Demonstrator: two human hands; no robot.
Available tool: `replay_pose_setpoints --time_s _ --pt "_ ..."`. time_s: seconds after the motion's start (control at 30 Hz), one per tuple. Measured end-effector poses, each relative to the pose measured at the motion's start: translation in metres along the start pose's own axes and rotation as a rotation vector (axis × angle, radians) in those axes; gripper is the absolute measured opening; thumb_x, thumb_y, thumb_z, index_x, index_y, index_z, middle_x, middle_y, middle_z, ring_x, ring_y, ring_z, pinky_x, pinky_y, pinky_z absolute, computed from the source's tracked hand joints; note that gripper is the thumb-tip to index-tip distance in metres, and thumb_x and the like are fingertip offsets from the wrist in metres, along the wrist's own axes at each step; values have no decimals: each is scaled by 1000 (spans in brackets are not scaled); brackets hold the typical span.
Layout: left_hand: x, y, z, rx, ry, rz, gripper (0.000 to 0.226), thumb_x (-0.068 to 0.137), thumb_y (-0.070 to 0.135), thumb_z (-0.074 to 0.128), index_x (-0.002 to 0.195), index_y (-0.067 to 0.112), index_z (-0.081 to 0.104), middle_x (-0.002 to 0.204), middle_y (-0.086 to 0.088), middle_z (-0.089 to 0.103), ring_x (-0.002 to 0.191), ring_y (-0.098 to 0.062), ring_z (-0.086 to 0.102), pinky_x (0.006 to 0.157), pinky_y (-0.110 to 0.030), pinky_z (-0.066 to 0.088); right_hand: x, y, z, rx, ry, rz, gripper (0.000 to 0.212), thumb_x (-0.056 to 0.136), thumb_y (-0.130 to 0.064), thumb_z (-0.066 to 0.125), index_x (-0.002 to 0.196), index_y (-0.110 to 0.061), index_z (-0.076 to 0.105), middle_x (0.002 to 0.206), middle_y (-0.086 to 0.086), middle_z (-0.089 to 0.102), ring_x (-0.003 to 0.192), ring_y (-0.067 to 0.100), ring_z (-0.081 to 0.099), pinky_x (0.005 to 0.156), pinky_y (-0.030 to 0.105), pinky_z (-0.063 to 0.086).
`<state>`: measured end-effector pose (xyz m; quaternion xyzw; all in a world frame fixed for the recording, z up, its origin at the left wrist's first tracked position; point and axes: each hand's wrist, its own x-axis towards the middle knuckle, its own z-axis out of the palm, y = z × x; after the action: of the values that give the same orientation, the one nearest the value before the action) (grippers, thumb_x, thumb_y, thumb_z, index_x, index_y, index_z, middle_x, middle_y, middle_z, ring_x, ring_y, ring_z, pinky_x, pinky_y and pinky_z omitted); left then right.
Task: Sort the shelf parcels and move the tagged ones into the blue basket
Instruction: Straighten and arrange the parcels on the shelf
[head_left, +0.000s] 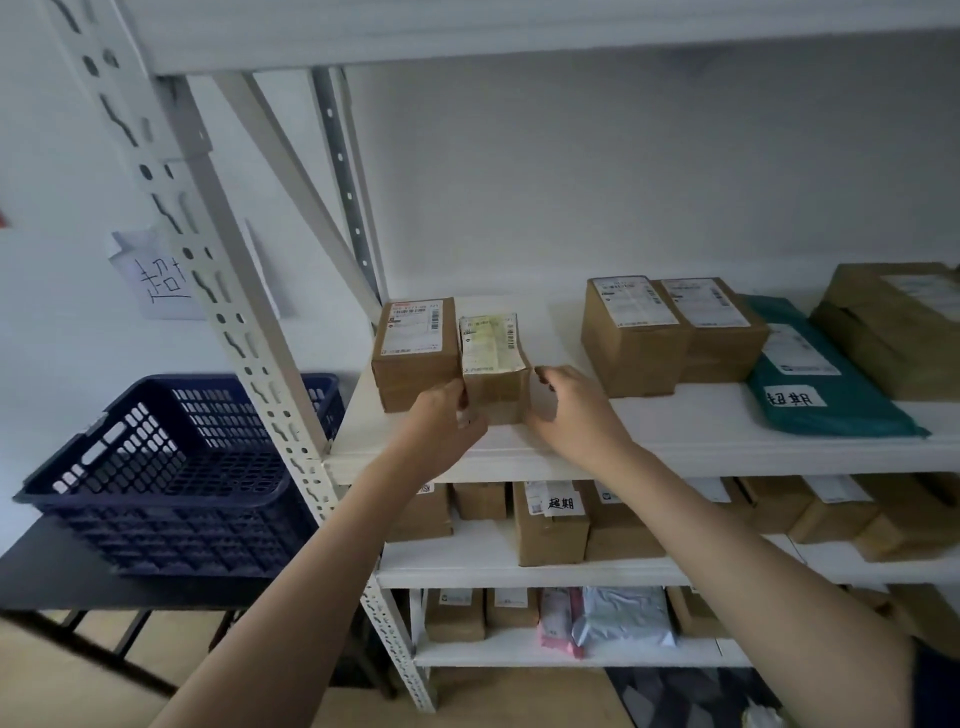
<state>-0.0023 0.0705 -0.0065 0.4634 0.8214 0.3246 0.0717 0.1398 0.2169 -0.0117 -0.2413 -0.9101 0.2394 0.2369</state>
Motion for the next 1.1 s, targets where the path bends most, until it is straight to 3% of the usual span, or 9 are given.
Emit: replay_pose_setpoints --time_s 0.07,0.13,0.33,0.53,0.67,0.97,1.1 --pt "2 -1 2 -12 7 20 27 85 29 67 109 15 63 101 3 66 91 -15 64 82 -39 57 5 -2 4 12 -48 13 65 87 -39 72 143 -14 49 133 5 57 121 21 56 99 32 47" --pt "5 4 6 -11 31 43 29 85 28 69 109 13 63 101 1 66 90 -16 63 81 -39 56 9 -3 8 37 -68 17 54 86 -36 74 133 -17 55 122 2 60 110 20 60 90 27 49" --pt "10 12 17 57 115 98 30 88 29 67 111 12 57 104 2 56 90 -16 56 72 -25 42 7 2 8 76 20 -17 43 86 -37 75 121 -16 61 110 0 61 99 17 62 85 32 54" --pt "-9 32 13 58 241 303 44 92 26 63 133 17 51 118 5 55 102 -9 52 79 -18 39 -16 7 -17 72 202 -209 46 87 -23 76 130 -10 62 127 1 61 114 16 59 95 30 53" --pt "-22 42 9 30 312 387 47 91 26 66 135 17 51 119 6 57 105 -5 53 83 -17 45 -28 7 -32 72 266 -289 54 83 -20 80 132 -8 62 133 4 60 117 18 60 95 29 53" --pt "-32 45 11 47 311 415 52 89 28 70 136 14 53 121 4 60 109 -7 55 90 -16 44 -40 7 -41 86 223 -291 59 82 -19 81 136 -12 59 133 1 58 118 12 56 98 21 47" --pt "-32 37 19 -9 251 351 51 89 29 68 136 18 52 123 7 58 106 -6 54 92 -25 51 -38 10 -30 124 160 -219 56 83 -21 79 135 -17 60 131 -6 58 117 7 55 97 18 46"
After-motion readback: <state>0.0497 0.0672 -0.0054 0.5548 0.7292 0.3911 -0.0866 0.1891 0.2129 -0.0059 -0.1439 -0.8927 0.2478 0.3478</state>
